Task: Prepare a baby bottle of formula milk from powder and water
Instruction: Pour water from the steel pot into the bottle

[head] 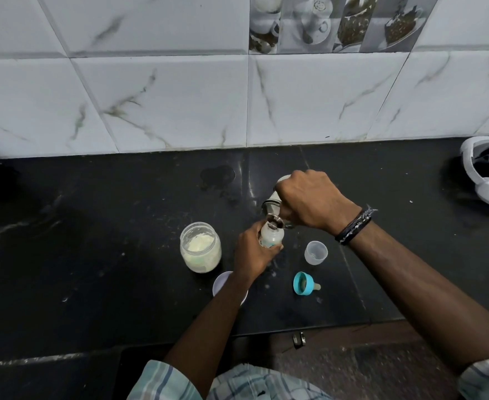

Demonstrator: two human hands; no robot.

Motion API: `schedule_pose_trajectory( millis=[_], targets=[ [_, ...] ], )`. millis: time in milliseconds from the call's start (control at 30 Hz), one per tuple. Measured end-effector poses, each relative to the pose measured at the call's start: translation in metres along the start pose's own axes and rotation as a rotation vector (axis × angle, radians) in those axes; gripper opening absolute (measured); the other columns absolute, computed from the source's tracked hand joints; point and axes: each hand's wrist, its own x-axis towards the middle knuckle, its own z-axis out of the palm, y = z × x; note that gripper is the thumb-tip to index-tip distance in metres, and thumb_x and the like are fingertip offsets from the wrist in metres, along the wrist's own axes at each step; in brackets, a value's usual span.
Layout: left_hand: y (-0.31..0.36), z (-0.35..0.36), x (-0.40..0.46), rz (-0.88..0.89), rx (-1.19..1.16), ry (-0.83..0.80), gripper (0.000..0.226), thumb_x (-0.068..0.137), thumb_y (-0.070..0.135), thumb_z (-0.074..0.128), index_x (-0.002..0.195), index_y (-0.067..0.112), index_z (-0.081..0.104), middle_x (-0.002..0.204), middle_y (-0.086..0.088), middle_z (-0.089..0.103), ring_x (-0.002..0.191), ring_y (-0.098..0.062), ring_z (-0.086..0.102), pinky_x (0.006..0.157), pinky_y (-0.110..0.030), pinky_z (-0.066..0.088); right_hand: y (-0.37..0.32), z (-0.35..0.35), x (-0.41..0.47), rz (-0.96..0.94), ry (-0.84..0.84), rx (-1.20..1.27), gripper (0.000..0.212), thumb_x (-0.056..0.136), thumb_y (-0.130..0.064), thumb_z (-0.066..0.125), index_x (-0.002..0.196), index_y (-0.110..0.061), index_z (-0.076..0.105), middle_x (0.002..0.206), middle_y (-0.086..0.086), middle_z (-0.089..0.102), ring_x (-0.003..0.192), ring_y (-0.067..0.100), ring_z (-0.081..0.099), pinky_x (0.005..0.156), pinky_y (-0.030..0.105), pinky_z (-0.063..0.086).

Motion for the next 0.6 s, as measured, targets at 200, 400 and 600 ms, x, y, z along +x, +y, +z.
schedule_pose_trajectory(
  millis=[200, 400, 600],
  targets=[
    [-0.002, -0.001, 0.001, 0.011, 0.015, -0.005, 0.055, 0.066, 0.022, 0.089, 0.115, 0.017, 0.066, 0.105, 0.003, 0.074, 0.094, -0.011, 0.070, 0.082, -0.037, 0.059, 0.033, 0.018, -0.003, 0.212, 0.003, 0.305, 0.013, 0.074, -0.025, 0.062, 0.075, -0.012, 0.065, 0.077, 0.011, 0.068, 0.074, 0.037, 0.061, 0.060, 0.033, 0.044],
    [-0.004, -0.002, 0.003, 0.013, 0.000, -0.020, 0.058, 0.064, 0.024, 0.091, 0.115, 0.023, 0.064, 0.107, 0.008, 0.073, 0.095, -0.005, 0.068, 0.083, -0.032, 0.059, 0.057, 0.034, -0.015, 0.366, -0.009, 0.639, 0.015, 0.079, -0.020, 0.070, 0.067, -0.013, 0.064, 0.065, 0.000, 0.064, 0.063, 0.021, 0.059, 0.057, 0.030, 0.045],
    [-0.004, -0.004, 0.005, 0.029, -0.022, -0.041, 0.063, 0.061, 0.025, 0.093, 0.116, 0.026, 0.063, 0.109, 0.010, 0.072, 0.097, -0.005, 0.067, 0.087, -0.033, 0.058, 0.073, 0.045, -0.019, 0.387, -0.021, 0.703, 0.014, 0.081, -0.018, 0.073, 0.069, -0.013, 0.069, 0.069, 0.001, 0.071, 0.063, 0.014, 0.063, 0.058, 0.028, 0.047]
  ],
)
